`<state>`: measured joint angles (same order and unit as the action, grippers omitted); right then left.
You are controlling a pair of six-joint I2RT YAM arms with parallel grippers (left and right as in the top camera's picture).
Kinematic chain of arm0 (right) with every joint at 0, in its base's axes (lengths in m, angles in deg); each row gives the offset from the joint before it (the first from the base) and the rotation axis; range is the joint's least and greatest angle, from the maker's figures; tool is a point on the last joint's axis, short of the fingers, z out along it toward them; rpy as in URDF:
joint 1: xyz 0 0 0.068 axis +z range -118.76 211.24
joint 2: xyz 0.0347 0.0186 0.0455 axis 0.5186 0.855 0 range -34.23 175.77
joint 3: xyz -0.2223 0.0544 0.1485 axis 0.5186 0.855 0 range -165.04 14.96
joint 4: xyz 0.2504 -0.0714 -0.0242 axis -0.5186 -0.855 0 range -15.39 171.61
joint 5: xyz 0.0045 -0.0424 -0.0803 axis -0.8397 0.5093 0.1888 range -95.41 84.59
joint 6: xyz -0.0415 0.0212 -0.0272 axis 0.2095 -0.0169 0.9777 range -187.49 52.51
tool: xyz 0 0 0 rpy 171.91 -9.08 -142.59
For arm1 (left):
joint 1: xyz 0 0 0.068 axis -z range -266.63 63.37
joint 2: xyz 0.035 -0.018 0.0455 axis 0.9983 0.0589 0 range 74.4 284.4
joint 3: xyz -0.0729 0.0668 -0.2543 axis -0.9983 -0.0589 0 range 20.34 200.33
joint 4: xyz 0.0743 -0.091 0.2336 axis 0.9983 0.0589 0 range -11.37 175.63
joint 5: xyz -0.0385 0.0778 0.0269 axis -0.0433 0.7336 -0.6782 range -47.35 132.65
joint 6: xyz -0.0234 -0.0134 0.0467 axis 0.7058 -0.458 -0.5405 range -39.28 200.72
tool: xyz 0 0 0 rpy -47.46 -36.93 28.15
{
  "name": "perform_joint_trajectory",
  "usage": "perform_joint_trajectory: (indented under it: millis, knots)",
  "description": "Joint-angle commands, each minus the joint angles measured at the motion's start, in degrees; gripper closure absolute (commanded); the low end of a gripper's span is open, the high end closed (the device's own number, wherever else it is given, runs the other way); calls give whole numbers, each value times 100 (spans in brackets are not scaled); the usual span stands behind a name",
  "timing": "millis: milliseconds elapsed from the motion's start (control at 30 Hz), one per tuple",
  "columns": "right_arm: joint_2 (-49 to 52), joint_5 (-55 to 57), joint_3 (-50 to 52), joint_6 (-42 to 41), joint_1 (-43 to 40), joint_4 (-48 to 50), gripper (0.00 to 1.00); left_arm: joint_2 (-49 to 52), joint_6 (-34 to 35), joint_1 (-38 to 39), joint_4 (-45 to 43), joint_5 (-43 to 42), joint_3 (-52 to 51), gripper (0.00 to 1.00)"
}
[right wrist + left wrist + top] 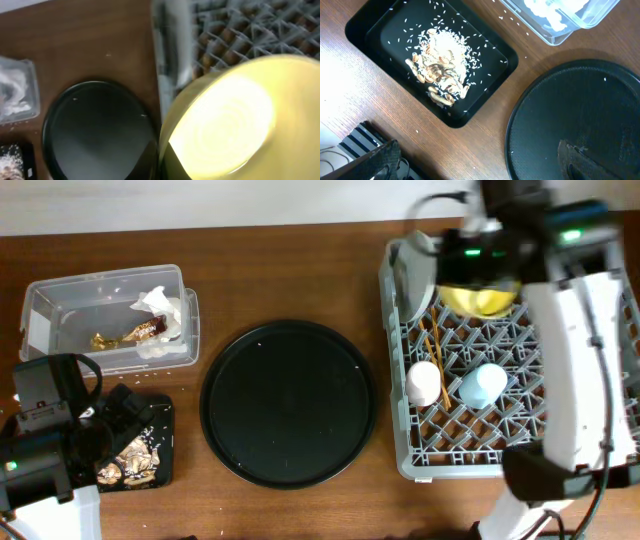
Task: Sort waste into correct bins and load items into the dishwasher rack
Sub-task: 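Carry the yellow bowl into the rack and set it upside down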
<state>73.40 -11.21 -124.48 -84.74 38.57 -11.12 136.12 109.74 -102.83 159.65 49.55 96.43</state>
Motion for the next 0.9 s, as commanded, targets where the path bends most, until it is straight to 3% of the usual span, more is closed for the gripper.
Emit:
perform_joint_trajectory:
  millis: [0,67,167,233,267,367,467,567,667,733,767,867]
  knots:
    - [68,-2647,367,1541,-1521,-87,96,-20,28,-24,-9,0,87,1]
    - [177,-4715,1196,2774,-2382,157,96,-20,28,-24,-9,0,87,1]
    - [186,-6789,2889,2898,-2848,1742,96,-20,28,-24,-9,2,87,1]
    - [328,-7377,3718,2531,-2874,2940,96,-17,28,-24,-9,0,87,1]
    - [605,-7377,3993,1829,-2874,3770,96,-20,28,-24,-9,0,87,1]
    - [1327,-7366,3998,894,-2927,4754,96,-20,28,-24,-9,0,87,1]
    - [1554,-7307,4017,726,-3093,4747,96,-17,28,-24,-9,0,87,1]
    - [1550,-5657,4015,562,-3314,3982,95,-20,28,-24,-9,2,87,1]
    - [1196,-4885,4011,678,-3517,3491,77,-17,28,-24,-9,0,87,1]
    - [614,-3832,3998,573,-3615,3193,57,-20,28,-24,-9,0,87,1]
    - [203,-3279,3956,446,-3672,3005,52,-20,28,-24,-9,2,87,1]
    - [-1062,-2806,3912,319,-3694,2859,51,-20,28,-24,-9,0,87,1]
